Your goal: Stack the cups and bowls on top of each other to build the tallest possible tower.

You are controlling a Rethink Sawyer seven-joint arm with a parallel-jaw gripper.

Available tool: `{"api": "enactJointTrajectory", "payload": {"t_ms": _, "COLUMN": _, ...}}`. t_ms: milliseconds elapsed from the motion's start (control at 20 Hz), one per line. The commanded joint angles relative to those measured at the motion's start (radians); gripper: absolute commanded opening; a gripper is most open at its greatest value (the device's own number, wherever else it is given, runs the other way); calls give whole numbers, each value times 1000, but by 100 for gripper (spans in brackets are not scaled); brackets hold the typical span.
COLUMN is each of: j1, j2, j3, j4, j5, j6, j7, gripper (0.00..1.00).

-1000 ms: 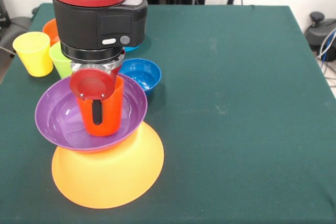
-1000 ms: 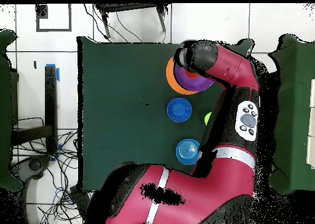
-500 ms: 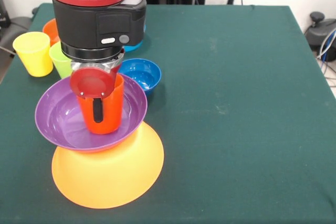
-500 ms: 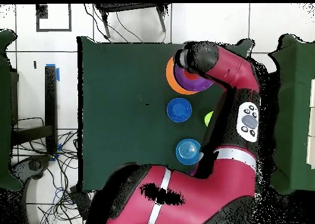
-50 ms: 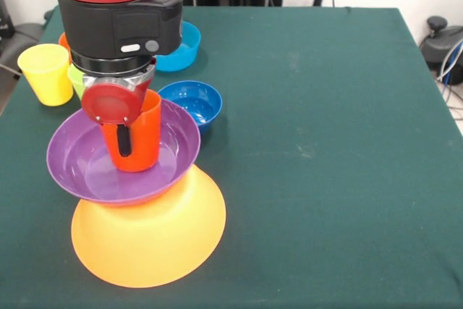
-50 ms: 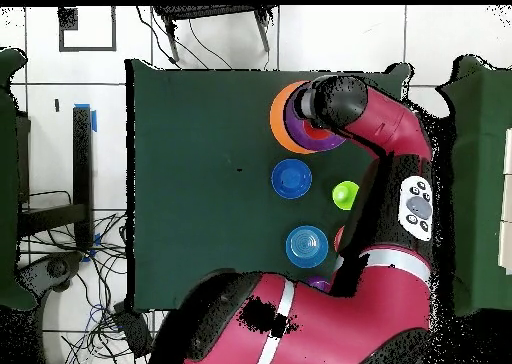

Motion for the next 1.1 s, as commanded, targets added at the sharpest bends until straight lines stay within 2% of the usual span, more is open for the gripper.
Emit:
{"api": "enactJointTrajectory", "payload": {"t_ms": 50, "j1": -10, "j2": 14, "j3": 134, "j4": 121, "j5": -39, "j6": 17, "j7": -129, "gripper": 0}}
{"api": "enactJointTrajectory", "payload": {"t_ms": 600, "j1": -21, "j2": 14, "j3": 158, "j4": 122, "j5": -53, "j6": -39, "j7": -143, "gripper": 0}}
{"api": "enactJointTrajectory", "payload": {"t_ms": 650, "j1": -22, "j2": 14, "j3": 160, "j4": 121, "j5": -57, "j6": -43, "j7": -147, "gripper": 100}}
{"api": "enactJointTrajectory", "payload": {"t_ms": 1100, "j1": -8, "j2": 20, "j3": 151, "j4": 94, "j5": -48, "j6": -61, "j7": -96, "gripper": 100}}
